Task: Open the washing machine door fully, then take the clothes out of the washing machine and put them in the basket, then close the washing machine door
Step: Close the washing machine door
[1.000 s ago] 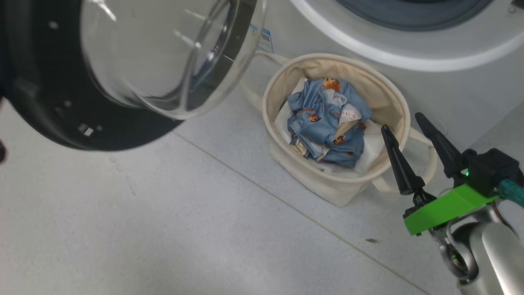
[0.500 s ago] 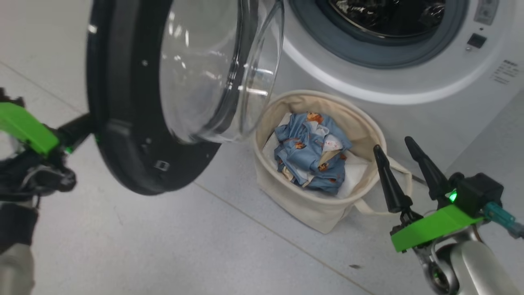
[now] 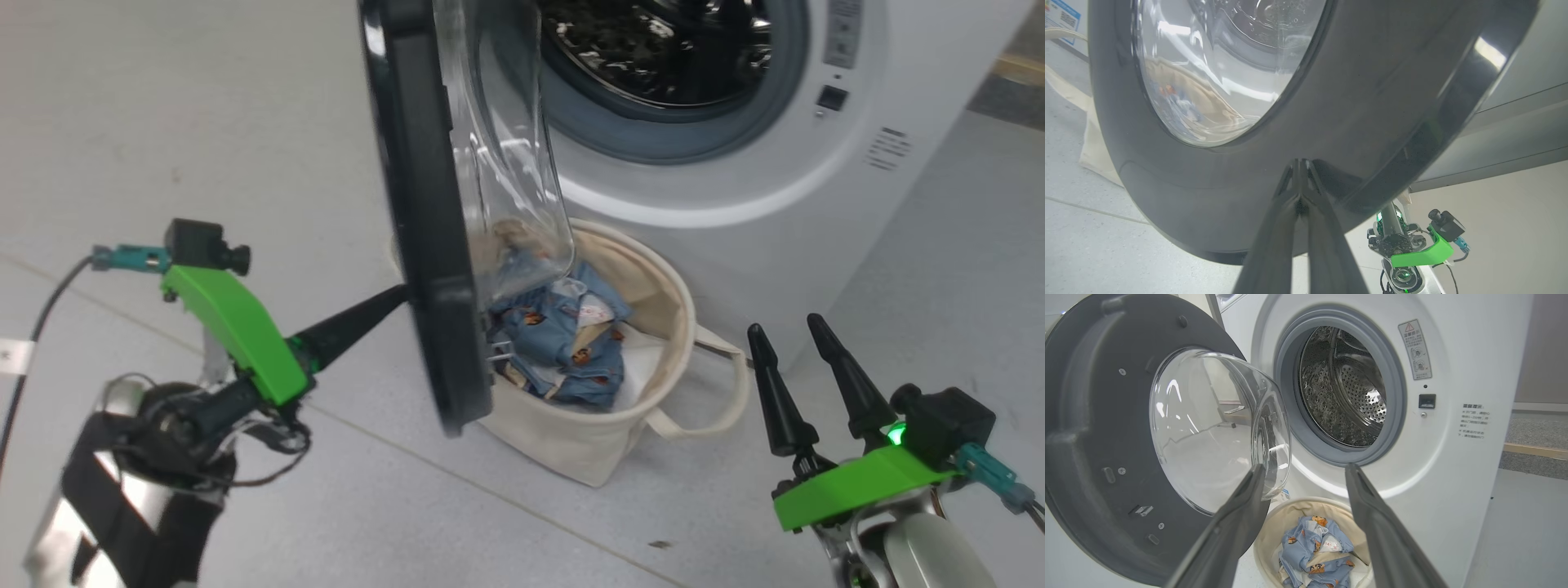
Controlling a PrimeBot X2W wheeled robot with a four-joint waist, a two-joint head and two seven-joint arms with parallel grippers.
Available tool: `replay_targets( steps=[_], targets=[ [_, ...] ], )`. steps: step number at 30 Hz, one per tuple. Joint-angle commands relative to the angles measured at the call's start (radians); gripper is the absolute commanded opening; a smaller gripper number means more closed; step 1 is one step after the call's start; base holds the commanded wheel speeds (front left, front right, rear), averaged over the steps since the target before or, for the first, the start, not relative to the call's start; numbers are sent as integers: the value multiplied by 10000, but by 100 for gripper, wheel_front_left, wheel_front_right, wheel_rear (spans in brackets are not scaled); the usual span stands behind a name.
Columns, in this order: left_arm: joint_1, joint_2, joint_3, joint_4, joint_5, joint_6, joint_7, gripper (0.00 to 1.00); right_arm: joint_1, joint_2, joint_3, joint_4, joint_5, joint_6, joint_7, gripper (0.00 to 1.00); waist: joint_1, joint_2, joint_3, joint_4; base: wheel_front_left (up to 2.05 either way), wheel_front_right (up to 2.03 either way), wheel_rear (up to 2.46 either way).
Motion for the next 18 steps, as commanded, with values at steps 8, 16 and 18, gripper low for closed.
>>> replay_targets(
  steps=[8, 16, 18],
  targets=[
    [-358, -130, 251, -427, 910, -128, -1469, 0, -157, 36, -17, -384, -5, 8, -178, 100, 0, -1, 152, -1505, 0, 0, 0],
    [-436, -95, 46, -375, 1264, -255, -2761, 0, -84, 85, -182, -428, -15, 8, -239, 100, 0, -1, 213, -2985, 0, 0, 0],
    [-427, -62, -84, -481, 1200, -257, -2979, 0, -86, 97, -184, -432, 6, 8, -255, 100, 0, -1, 214, -3322, 0, 0, 0]
  ],
)
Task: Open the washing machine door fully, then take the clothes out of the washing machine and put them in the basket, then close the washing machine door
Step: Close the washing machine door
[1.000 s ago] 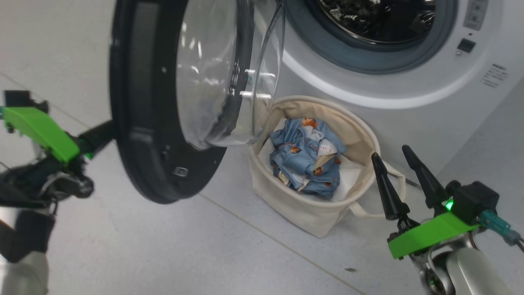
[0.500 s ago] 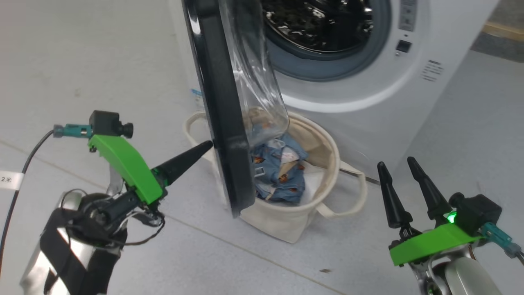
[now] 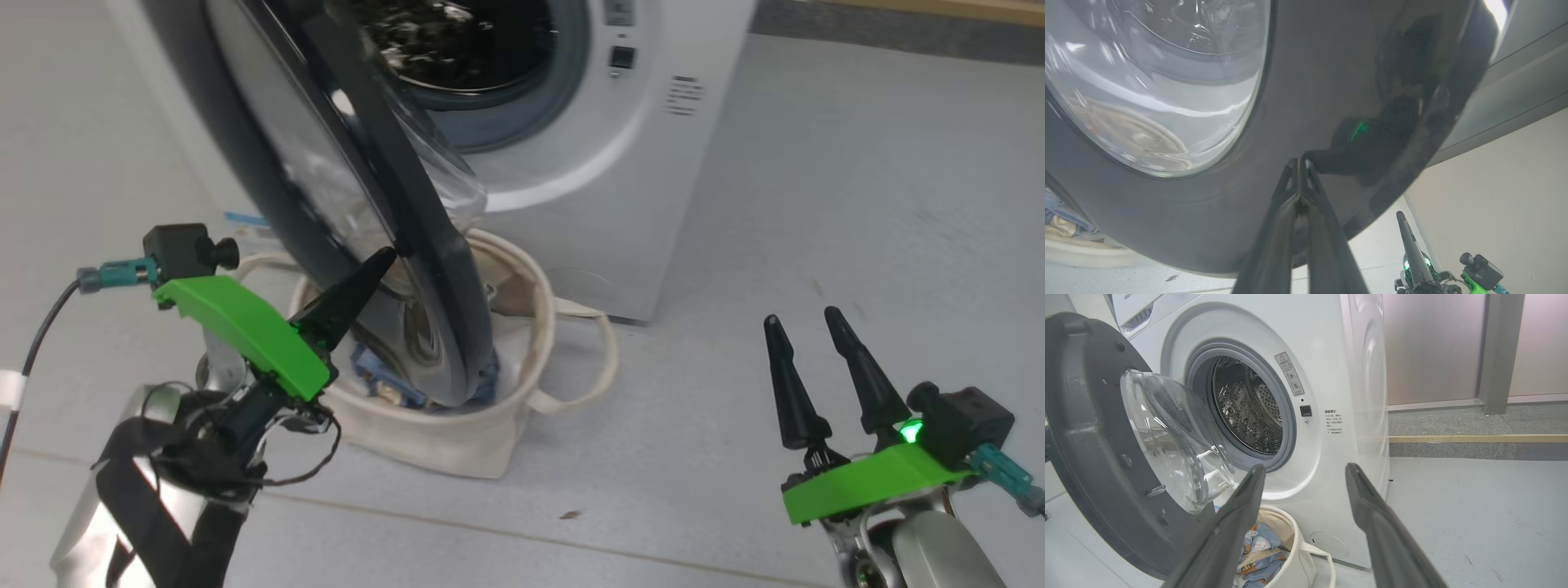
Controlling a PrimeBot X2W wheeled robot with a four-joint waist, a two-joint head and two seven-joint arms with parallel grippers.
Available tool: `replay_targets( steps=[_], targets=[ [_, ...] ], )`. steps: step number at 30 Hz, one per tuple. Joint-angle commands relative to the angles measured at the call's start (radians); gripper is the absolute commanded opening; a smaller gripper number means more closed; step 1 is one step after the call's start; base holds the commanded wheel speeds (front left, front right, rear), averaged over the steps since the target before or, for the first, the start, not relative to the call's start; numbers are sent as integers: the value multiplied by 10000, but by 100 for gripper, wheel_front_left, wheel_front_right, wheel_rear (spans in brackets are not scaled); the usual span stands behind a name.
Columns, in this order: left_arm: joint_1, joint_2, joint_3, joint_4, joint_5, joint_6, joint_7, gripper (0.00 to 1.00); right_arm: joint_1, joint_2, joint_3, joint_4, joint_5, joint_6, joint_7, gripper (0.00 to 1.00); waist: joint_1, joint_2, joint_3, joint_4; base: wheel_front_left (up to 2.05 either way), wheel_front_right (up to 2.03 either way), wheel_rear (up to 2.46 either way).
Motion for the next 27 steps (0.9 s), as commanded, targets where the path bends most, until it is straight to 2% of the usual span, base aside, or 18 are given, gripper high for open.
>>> replay_targets(
  steps=[1, 5, 11, 19, 23, 24, 25, 26, 27],
  targets=[
    [-536, 300, 231, -469, -9, -141, -190, 0, -114, 23, 141, -348, 9, 8, -102, 100, 0, 0, 32, -608, 0, 0, 0],
    [-628, 484, 10, -489, 5, -143, -851, 0, -153, 54, 200, -345, 59, 8, -128, 100, 0, 0, 39, -1157, 0, 0, 0],
    [-913, 955, -417, 316, 367, -144, -1903, 0, -186, 36, 250, -317, 118, 8, -159, 100, 0, 0, 110, -1787, 0, 0, 0],
    [-1542, 1157, -1144, 1255, 377, -145, -2969, 0, -188, 85, 196, -255, 171, 8, -217, 100, 0, 0, 175, -2039, 0, 0, 0],
    [-1661, 1467, -1569, 1576, 404, -145, -3608, 0, -198, 74, 233, -155, 182, 8, -243, 100, 0, 0, 29, -2111, 0, 0, 0],
    [-1667, 1581, -1645, 1645, 444, -145, -3813, 20, -187, 64, 237, -134, 177, 8, -248, 100, 0, 0, -7, -2122, 0, 0, 0],
    [-1663, 1711, -1708, 1725, 534, -145, -4064, 86, -173, 55, 240, -113, 170, 8, -252, 100, 0, 0, -61, -2122, 0, 0, 0],
    [-1642, 1845, -1788, 1814, 630, -145, -4298, 98, -152, 44, 240, -94, 164, 8, -256, 100, 0, 0, -114, -2122, 0, 0, 0],
    [-1615, 1984, -1853, 1899, 705, -145, -4510, 100, -135, 35, 241, -83, 162, 8, -259, 100, 0, 0, -159, -2122, 0, 0, 0]
  ],
)
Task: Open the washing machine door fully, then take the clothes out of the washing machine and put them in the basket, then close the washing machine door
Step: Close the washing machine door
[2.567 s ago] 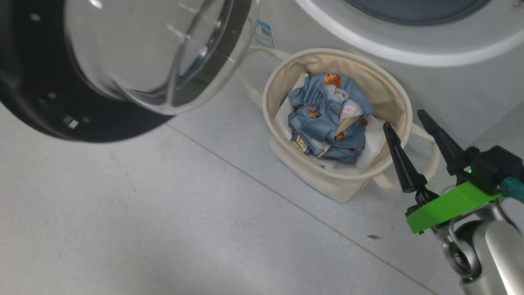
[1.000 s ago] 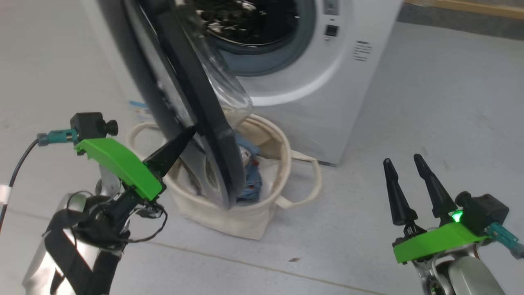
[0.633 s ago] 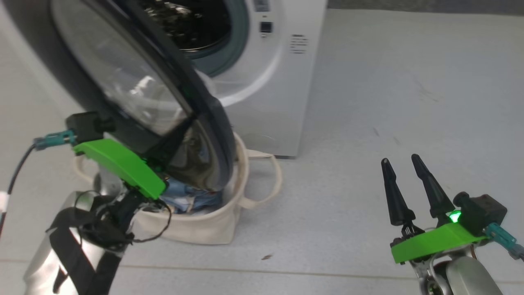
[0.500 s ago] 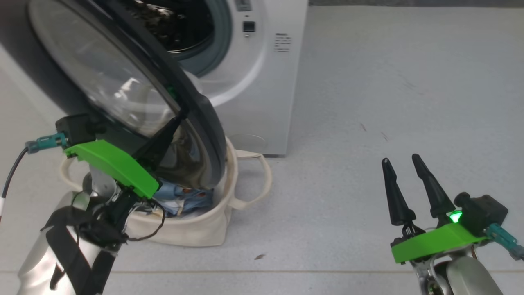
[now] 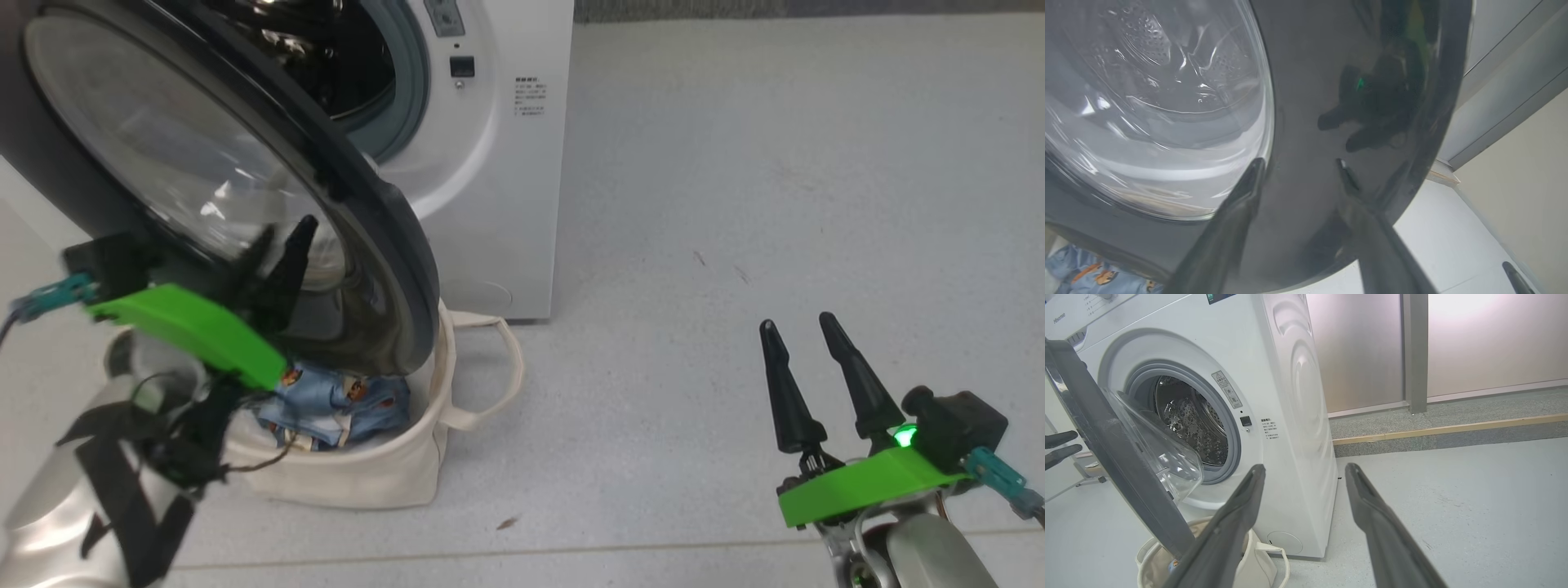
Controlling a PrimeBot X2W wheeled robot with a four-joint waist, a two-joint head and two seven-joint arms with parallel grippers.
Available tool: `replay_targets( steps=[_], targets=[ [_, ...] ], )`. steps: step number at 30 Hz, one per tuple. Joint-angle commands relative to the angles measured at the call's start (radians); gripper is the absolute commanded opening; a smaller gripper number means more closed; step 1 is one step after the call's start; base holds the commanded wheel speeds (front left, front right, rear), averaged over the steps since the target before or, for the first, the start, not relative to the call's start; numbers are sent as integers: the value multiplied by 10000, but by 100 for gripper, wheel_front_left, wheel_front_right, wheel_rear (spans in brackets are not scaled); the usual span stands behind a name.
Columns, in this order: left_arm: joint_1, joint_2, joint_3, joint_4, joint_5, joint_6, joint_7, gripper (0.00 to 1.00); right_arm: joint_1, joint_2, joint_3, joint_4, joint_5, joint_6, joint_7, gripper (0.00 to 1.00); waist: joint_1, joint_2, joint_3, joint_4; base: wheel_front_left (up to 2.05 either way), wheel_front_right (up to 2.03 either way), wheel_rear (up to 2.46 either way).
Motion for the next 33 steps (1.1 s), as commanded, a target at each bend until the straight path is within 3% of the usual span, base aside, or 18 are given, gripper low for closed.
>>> replay_targets(
  steps=[1, 8, 10, 15, 19, 26, 33],
  targets=[
    [-417, 651, 308, -174, 199, -66, -353, 100, -113, -71, 198, -273, 55, 8, -157, 100, 0, 0, -116, -2, 0, 0, 0],
    [267, 2274, 287, 228, 1115, -67, -2280, 100, -32, -136, 111, -362, 25, 8, -167, 100, 0, 0, -319, -3, 0, 0, 0],
    [548, 2792, 365, 498, 1615, 112, -2625, 100, 13, -130, 64, -368, 34, 8, -169, 100, 0, 0, -369, 19, 0, 0, 0],
    [1550, 3290, 1191, 574, 1882, 506, -3005, 100, 148, -112, -20, -287, 40, 8, -177, 100, 0, 0, -557, 112, 0, 0, 0],
    [2476, 3311, 1975, 150, 2302, 780, -3043, 100, 238, -107, -61, -259, -18, 8, -183, 100, 0, 0, -724, 212, 0, 0, 0],
    [4310, 2844, 3790, -1124, 3476, 1404, -3048, 100, 457, -44, -329, -305, -136, 8, -190, 100, 0, 0, -948, 231, 0, 0, 0],
    [5765, 2070, 4744, -1902, 3927, 1409, -3049, 100, 646, 43, -498, -298, -199, 8, -196, 100, 0, 0, -1112, 163, 0, 0, 0]
  ],
)
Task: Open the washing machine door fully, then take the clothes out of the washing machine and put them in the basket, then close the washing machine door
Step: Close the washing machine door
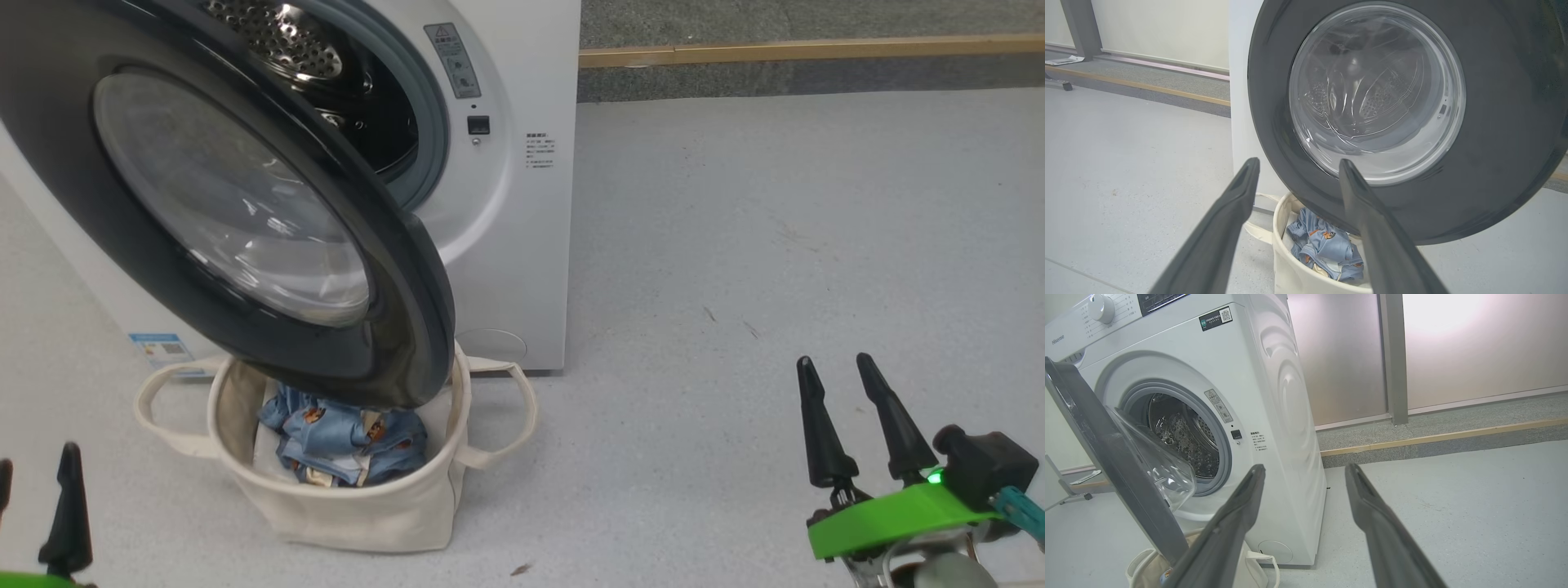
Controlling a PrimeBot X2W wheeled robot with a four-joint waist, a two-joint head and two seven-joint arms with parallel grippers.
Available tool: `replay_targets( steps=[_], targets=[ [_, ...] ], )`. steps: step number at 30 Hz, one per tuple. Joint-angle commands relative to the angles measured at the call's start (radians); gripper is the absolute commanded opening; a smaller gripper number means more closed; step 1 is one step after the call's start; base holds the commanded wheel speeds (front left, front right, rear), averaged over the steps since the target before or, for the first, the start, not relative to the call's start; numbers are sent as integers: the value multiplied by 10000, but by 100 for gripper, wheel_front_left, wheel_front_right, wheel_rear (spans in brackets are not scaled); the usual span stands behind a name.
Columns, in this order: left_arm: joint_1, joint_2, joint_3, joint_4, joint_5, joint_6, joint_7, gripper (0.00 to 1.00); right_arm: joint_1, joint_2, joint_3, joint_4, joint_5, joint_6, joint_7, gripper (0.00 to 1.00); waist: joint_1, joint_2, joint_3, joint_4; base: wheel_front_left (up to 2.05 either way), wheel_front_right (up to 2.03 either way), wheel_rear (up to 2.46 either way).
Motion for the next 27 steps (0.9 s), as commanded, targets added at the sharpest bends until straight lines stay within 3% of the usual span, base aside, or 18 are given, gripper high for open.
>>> replay_targets(
  steps=[1, 16, 27],
  targets=[
    [-327, 318, 633, -326, 136, -35, -119, 100, -142, -16, 108, -343, -75, 8, -113, 100, 0, 0, -23, 24, 0, 0, 0],
    [731, -588, 1500, -1022, 668, -329, -120, 100, -25, -27, 314, -216, -111, 8, -118, 100, 0, 0, -89, -123, 0, 0, 0],
    [494, -443, 1217, -1057, 1197, -486, -102, 100, -147, -89, 388, -180, -131, 8, -120, 100, 0, 0, -89, -30, 0, 0, 0]
  ],
)
